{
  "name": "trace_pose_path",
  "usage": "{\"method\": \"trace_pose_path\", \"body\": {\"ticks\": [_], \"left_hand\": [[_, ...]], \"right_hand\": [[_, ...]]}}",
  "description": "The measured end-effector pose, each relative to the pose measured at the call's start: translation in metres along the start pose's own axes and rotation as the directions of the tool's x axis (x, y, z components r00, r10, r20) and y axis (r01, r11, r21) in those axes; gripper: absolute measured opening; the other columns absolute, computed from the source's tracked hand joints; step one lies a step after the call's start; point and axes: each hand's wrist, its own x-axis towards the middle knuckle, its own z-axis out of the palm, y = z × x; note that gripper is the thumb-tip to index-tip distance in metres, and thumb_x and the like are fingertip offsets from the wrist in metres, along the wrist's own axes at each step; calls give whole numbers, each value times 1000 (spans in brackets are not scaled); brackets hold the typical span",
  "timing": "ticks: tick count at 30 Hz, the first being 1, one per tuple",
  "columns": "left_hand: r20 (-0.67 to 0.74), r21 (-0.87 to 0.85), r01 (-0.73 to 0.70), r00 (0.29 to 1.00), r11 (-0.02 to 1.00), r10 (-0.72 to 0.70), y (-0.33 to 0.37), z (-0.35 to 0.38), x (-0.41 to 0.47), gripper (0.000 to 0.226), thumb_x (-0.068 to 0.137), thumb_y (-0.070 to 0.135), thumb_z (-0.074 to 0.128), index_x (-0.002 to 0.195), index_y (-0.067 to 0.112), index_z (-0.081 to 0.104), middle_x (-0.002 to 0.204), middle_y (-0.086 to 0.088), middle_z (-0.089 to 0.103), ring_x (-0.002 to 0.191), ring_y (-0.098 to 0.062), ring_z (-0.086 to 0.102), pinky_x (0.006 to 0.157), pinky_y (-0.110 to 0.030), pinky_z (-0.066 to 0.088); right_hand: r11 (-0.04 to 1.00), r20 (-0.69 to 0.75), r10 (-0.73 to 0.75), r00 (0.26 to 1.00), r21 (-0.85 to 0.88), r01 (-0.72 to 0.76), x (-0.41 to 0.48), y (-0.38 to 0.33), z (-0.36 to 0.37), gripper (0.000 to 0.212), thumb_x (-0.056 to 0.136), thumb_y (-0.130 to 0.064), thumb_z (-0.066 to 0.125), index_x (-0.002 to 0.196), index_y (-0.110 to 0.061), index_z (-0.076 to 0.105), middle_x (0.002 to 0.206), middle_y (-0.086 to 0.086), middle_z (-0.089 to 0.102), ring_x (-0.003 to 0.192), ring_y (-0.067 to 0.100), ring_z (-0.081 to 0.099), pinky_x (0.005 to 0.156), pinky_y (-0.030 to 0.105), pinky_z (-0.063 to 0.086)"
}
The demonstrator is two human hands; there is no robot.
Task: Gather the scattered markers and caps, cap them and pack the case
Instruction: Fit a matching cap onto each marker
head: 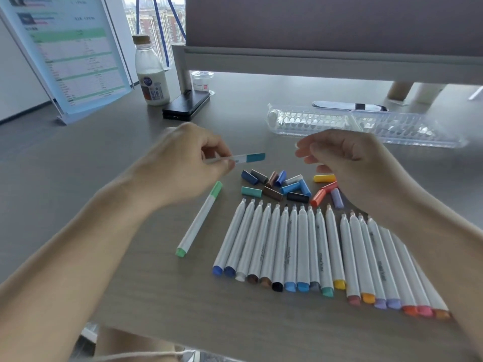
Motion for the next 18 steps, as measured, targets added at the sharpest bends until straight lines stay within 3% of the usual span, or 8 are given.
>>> {"method": "trace_pose_path", "body": {"ticks": [4,7,10,13,18], "left_hand": [[63,128,88,993,988,-96,5,-10,-10,16,87,46,76,78,32,77,72,14,67,68,0,60,58,-22,42],[84,248,149,981,957,-175,12,-12,-15,29,86,51,74,67,29,70,75,10,67,70,-9,63,60,-27,46],[126,376,173,964,910,-235,24,-11,-18,34,88,53,67,68,26,65,79,5,66,72,-17,63,61,-31,47],[178,508,155,944,847,-279,37,-10,-20,32,91,53,61,75,25,66,81,3,62,76,-20,62,61,-30,44],[230,537,131,928,833,-294,44,-6,-23,38,92,56,61,71,24,63,79,4,62,76,-20,62,58,-29,40]], "right_hand": [[996,0,32,999,-78,-32,-1,-2,-1,35,103,-14,48,96,-34,76,104,-16,76,101,3,69,100,43,54],[988,9,51,999,-149,-49,-4,-3,-3,33,104,-19,47,97,-36,75,102,-12,76,95,25,72,93,52,57],[965,85,63,994,-259,-39,-7,-3,-5,30,105,-24,47,98,-35,75,90,1,77,70,28,72,71,39,59],[947,134,98,986,-318,-51,-8,-4,-4,31,105,-25,47,96,-34,76,73,4,73,51,18,58,50,28,46],[956,134,109,985,-286,-67,-8,-3,-6,31,104,-25,49,92,-30,76,69,15,71,51,23,56,52,31,43]]}}
